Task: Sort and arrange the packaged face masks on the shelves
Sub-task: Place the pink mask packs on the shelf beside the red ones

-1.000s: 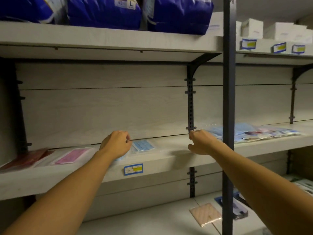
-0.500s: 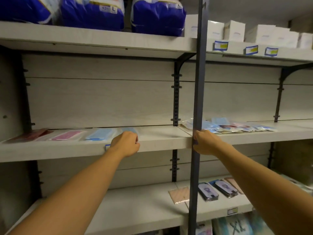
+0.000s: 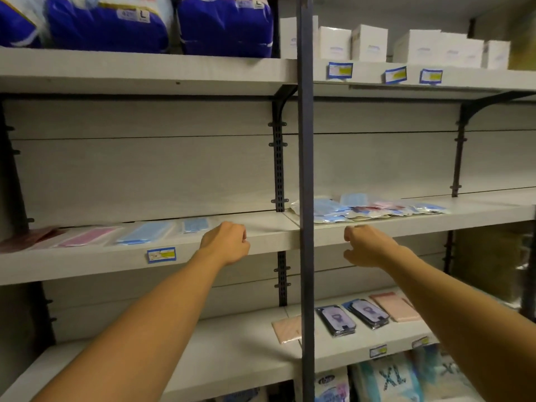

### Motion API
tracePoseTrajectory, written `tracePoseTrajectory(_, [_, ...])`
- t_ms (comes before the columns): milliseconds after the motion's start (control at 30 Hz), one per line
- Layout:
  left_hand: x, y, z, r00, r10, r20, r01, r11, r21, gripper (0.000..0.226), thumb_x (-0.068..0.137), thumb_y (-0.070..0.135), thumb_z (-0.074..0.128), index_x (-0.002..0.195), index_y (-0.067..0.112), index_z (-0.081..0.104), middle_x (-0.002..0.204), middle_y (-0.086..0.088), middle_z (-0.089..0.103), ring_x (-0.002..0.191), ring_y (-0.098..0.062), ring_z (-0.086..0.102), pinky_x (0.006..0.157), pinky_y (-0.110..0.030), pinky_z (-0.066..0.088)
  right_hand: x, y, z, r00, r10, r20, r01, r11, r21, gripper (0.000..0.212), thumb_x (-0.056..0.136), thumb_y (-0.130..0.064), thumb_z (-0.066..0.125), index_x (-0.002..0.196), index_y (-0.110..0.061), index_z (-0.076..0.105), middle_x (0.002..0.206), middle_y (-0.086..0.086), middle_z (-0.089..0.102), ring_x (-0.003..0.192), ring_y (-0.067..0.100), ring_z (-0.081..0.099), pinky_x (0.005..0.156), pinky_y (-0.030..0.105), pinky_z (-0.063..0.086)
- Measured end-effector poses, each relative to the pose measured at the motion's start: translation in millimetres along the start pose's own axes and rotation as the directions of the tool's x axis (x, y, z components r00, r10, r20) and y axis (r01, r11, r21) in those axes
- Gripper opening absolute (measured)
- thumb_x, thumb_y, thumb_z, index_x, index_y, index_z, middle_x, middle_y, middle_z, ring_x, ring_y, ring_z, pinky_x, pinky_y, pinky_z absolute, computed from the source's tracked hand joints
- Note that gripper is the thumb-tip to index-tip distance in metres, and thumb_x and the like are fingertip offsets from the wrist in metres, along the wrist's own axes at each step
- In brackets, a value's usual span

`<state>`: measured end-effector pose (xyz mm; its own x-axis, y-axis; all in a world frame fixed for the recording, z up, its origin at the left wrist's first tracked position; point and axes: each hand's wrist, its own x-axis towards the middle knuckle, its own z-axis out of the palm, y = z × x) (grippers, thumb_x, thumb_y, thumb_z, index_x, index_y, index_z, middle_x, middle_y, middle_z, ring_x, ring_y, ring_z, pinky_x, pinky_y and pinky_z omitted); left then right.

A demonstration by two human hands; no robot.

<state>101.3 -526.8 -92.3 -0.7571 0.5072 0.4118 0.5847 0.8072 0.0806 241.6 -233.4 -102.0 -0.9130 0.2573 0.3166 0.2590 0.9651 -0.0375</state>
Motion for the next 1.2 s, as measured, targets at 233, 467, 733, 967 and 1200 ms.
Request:
tracePoseTrajectory(233, [41, 52, 3, 0.995, 0.051, -0.087, -0.054, 0.998, -0.04, 0.023, 0.095, 0.026, 0.051, 0.111, 0.021, 0.067, 0.108, -0.001, 0.066, 0.087, -0.019, 0.061, 0.073, -0.034, 0.055, 30, 51, -18, 0.998, 0.068, -0.018, -0.069, 0.996, -0.065, 0.04, 0.094, -0.024, 0.063, 0.13, -0.01, 0.055, 0.122, 0.009, 0.062, 0.1, 0.022, 0.059, 0.086, 0.032, 0.054])
tracePoseTrajectory(467, [75, 97, 12, 0.982, 0.074, -0.176, -0.101, 0.983, -0.151, 0.025, 0.098, 0.028, 0.05, 0.118, 0.023, 0.063, 0.109, 0.002, 0.064, 0.087, -0.015, 0.06, 0.067, -0.029, 0.049, 69, 95, -24, 0.99, 0.126, -0.068, -0.131, 0.989, -0.074, 0.031, 0.09, -0.026, 0.062, 0.118, -0.014, 0.056, 0.115, 0.008, 0.062, 0.091, 0.023, 0.057, 0.078, 0.034, 0.053])
tracePoseTrajectory(733, [97, 127, 17, 0.983, 0.007, -0.185, -0.018, 0.998, -0.055, 0.011, 0.092, 0.028, 0.055, 0.085, 0.024, 0.062, 0.083, 0.003, 0.062, 0.072, -0.016, 0.059, 0.058, -0.028, 0.046, 97, 162, -26, 0.989, 0.135, -0.063, -0.139, 0.988, -0.06, 0.036, 0.09, -0.026, 0.061, 0.121, -0.011, 0.056, 0.115, 0.012, 0.062, 0.096, 0.028, 0.059, 0.077, 0.033, 0.052])
tracePoseTrajectory(967, [94, 146, 18, 0.973, -0.117, -0.198, 0.136, 0.987, 0.083, 0.011, 0.091, 0.033, 0.054, 0.087, 0.027, 0.063, 0.083, 0.005, 0.062, 0.074, -0.018, 0.06, 0.062, -0.029, 0.049, 116, 226, -20, 0.995, 0.094, -0.018, -0.095, 0.993, -0.064, 0.031, 0.092, -0.026, 0.059, 0.119, -0.012, 0.058, 0.097, 0.007, 0.055, 0.086, 0.025, 0.056, 0.07, 0.03, 0.047])
tracePoseTrajectory(1200, [91, 179, 26, 0.968, -0.145, -0.206, 0.187, 0.961, 0.201, 0.012, 0.087, 0.037, 0.054, 0.078, 0.031, 0.058, 0.08, 0.005, 0.06, 0.075, -0.018, 0.06, 0.068, -0.029, 0.053, 122, 273, -14, 0.999, 0.032, 0.006, -0.032, 0.999, -0.031, 0.033, 0.089, -0.028, 0.062, 0.119, -0.014, 0.059, 0.103, 0.007, 0.061, 0.087, 0.023, 0.06, 0.075, 0.034, 0.056])
